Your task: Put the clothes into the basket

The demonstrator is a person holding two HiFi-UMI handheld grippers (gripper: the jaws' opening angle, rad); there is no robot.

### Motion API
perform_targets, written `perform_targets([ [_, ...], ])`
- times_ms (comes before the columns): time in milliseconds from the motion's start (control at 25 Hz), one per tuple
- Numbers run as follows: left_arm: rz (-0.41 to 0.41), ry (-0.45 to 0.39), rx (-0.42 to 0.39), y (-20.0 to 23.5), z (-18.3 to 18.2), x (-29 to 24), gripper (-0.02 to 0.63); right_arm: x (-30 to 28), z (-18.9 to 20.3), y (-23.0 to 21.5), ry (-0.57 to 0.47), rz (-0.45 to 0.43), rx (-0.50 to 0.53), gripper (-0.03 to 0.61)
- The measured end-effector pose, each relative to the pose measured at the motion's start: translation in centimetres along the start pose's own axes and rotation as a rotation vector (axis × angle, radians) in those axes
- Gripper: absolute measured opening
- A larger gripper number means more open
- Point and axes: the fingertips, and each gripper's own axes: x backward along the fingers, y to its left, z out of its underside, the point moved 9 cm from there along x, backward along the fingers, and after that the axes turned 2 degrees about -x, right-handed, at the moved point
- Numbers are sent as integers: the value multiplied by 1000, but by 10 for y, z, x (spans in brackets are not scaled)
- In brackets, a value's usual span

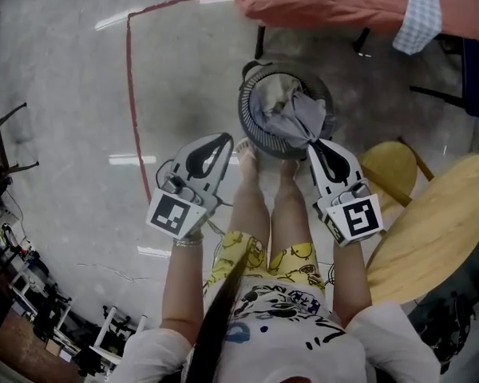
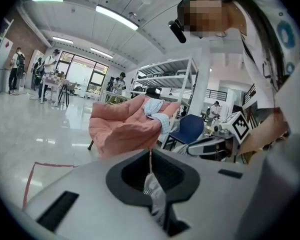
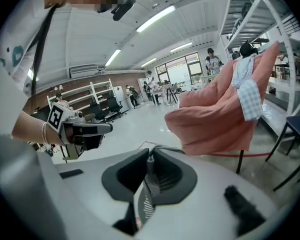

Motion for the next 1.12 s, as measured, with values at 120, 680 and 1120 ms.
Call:
perform_targets([
  [120,-1,3,13,6,21,-5,18,-11,22,-5,22,17,-9,46],
  [680,4,38,38,10,39,-16,18,-27,41,-10,114,101,-103,167],
  [1120,53,9,-16,-8,-45,-1,18,10,-28,3,68,88,-115,167],
])
